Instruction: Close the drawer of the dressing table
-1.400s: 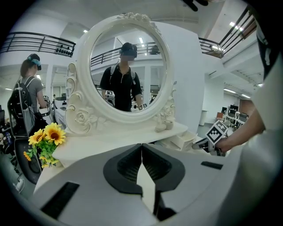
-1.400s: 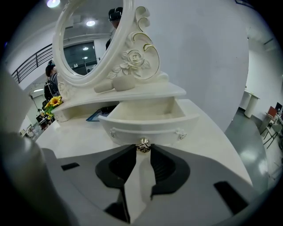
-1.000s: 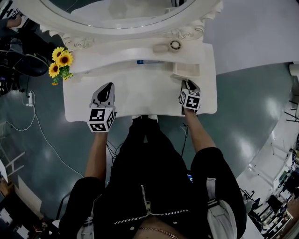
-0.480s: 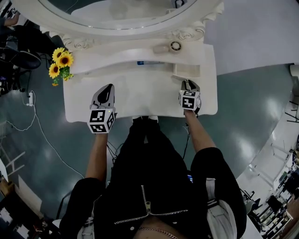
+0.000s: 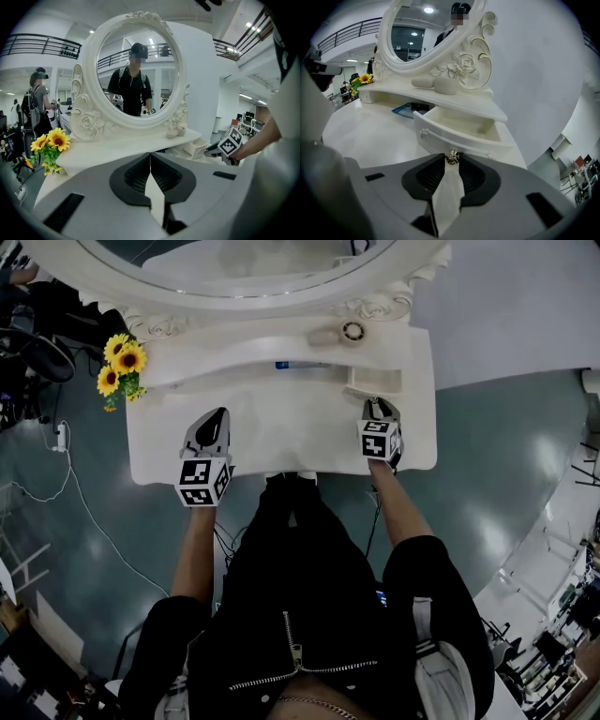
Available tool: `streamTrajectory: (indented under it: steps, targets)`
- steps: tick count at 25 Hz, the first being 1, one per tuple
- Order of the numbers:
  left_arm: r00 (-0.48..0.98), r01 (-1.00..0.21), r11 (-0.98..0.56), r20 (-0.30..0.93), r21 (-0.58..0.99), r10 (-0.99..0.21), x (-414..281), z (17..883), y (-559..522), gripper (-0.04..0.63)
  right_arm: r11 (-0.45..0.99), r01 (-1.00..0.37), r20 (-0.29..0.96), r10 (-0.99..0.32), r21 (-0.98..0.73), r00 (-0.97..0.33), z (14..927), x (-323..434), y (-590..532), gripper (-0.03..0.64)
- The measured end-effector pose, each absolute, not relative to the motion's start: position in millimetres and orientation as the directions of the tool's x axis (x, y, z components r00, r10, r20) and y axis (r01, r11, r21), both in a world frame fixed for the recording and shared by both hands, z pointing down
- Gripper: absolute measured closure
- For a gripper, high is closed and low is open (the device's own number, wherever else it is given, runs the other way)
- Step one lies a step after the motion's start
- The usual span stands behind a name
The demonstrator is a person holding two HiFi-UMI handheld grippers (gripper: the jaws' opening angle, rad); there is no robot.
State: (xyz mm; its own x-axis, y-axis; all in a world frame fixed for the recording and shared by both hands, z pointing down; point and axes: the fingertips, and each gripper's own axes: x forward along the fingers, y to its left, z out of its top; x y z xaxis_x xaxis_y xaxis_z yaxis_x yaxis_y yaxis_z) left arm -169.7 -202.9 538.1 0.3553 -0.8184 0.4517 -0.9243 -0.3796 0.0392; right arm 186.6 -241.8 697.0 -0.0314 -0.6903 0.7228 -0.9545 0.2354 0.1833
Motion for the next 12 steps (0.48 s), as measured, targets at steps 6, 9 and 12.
streamTrajectory:
  steps: [6, 9, 12]
  targets:
    - [0.357, -0.923, -0.382, 0.453, 0.039, -0.817, -170.7, 538.4, -201.9, 0.574, 0.232, -0.956, 0.725, -0.688, 0.180, -0.031, 700.0, 185.1, -241.7, 0.517]
    - [0.357, -0.924, -0.381, 0.456, 0.042, -0.815, -170.9, 539.7, -201.1, 0.574, 0.210, -0.972, 0.721, -0.689, 0.106, -0.070, 700.6, 184.7, -242.2, 0.514]
    - [0.359, -0.923, -0.382, 0.455, 0.044, -0.815, -170.1, 539.9, -200.5, 0.574, 0.167, -0.986, 0.707, -0.698, -0.001, -0.119, 704.8, 187.3, -243.4, 0.502]
